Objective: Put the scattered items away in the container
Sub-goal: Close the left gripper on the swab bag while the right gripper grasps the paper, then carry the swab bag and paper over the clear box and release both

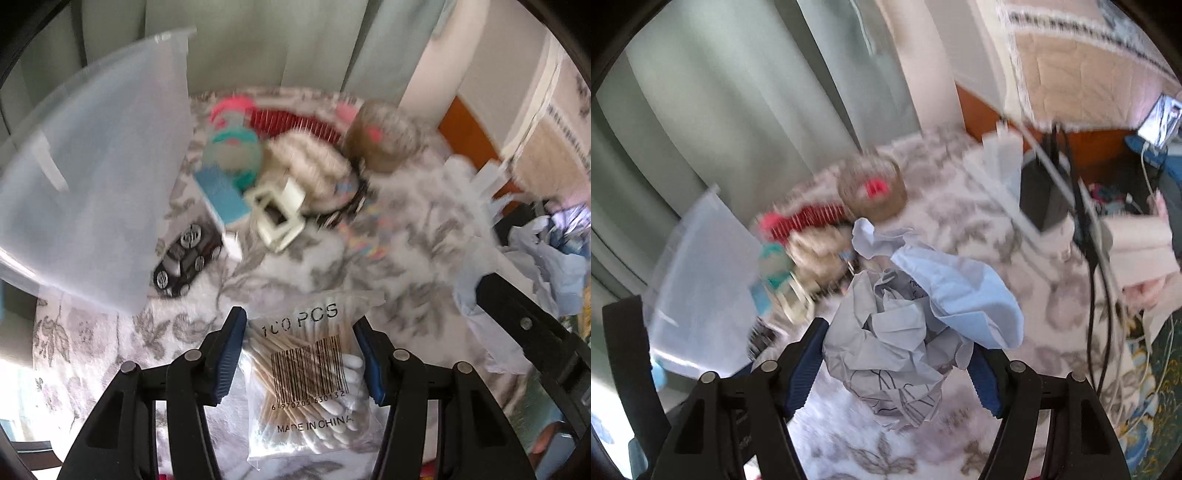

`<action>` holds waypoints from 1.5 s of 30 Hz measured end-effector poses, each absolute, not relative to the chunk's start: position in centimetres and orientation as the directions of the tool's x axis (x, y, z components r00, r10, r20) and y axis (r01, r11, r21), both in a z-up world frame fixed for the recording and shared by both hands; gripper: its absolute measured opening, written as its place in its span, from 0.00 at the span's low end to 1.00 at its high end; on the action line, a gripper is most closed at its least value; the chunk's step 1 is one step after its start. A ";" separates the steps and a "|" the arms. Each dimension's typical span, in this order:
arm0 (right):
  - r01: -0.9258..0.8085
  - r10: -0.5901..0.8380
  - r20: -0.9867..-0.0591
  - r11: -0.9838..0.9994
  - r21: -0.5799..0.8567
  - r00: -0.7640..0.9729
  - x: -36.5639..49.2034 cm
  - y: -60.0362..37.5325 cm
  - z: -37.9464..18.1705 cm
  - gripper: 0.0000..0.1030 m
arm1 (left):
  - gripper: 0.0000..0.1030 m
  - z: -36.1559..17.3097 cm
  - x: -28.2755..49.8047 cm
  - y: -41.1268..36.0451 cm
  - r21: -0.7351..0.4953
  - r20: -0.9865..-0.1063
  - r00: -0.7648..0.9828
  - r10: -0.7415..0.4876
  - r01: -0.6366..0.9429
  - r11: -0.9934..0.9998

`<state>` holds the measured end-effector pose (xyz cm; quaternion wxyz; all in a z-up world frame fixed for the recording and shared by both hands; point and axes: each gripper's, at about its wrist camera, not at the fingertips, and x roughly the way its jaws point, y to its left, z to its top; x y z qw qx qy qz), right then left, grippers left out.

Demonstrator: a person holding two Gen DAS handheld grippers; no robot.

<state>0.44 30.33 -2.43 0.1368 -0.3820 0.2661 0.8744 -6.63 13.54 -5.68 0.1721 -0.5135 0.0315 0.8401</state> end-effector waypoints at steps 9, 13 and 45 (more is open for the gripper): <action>-0.334 0.093 -0.492 -0.841 0.427 -0.865 -0.5 29.1 9.1 0.72 | 0.56 6.1 -8.3 11.9 -0.188 -0.718 -0.607 0.340 -0.301 -0.935; -0.283 0.098 -0.385 -0.842 0.459 -0.918 -1.2 27.8 14.1 0.72 | 0.56 11.1 -9.2 10.3 -0.229 -0.643 -0.677 0.357 -0.275 -0.934; -0.071 -0.085 -0.444 -0.944 0.322 -0.892 -3.8 13.2 12.9 0.72 | 0.56 9.2 -8.2 -3.9 -0.347 -0.583 -0.774 0.246 -0.037 -0.937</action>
